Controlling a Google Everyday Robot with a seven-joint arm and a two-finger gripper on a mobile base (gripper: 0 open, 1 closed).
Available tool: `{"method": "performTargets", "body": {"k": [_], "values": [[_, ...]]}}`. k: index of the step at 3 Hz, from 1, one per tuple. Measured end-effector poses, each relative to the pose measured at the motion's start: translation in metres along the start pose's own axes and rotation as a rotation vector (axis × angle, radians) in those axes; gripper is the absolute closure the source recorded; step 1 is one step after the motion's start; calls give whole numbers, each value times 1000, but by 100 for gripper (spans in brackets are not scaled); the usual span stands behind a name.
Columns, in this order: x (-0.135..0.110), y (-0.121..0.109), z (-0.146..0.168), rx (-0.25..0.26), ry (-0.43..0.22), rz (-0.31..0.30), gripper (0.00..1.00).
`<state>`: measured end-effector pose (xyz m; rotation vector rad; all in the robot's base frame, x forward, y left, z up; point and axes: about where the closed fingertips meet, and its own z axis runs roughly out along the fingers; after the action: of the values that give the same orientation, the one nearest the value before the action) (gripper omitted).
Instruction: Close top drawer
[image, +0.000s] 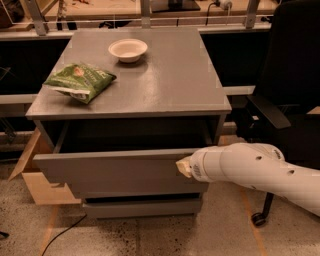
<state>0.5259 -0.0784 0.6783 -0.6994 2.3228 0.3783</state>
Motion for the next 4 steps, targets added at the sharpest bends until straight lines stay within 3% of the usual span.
{"method": "performTargets", "body": {"k": [3, 4], "values": [[-30, 2, 43, -47, -100, -6, 100], [-58, -1, 66, -83, -148, -35, 100]]}}
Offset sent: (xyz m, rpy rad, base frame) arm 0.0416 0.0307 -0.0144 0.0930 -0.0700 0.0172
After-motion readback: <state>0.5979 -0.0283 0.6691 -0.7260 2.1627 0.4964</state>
